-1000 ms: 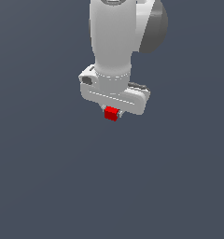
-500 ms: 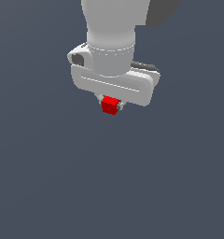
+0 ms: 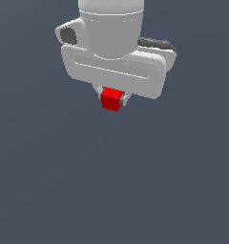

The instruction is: Pick up the red cube and move it to a goal position.

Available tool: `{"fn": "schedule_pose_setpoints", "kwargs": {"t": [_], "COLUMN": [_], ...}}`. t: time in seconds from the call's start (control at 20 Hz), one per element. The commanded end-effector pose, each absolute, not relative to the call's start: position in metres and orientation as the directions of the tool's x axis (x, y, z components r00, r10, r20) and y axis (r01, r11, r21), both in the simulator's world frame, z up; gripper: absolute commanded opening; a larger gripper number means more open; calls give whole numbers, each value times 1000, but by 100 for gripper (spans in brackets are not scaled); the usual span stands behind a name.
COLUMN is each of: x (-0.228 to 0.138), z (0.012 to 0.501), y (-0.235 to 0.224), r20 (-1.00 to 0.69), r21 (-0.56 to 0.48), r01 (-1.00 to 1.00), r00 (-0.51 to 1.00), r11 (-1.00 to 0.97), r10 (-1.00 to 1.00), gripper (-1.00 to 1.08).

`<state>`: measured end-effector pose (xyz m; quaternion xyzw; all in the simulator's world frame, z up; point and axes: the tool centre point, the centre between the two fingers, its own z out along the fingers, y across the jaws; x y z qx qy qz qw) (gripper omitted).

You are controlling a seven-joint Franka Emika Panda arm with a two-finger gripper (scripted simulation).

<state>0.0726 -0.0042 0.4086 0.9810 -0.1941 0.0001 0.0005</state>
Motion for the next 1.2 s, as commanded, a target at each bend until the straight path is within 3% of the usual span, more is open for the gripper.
{"fn": "schedule_pose_setpoints", "kwargs": {"t": [0.0, 1.15], "x": [77, 96], "z": [419, 454], "y": [-5, -6], "r20": [0, 0], "r21": [0, 0], "r01": [-380, -380], "r00": [925, 925], "r11": [-925, -925], "r10": [-380, -380], "gripper": [-100, -100]}}
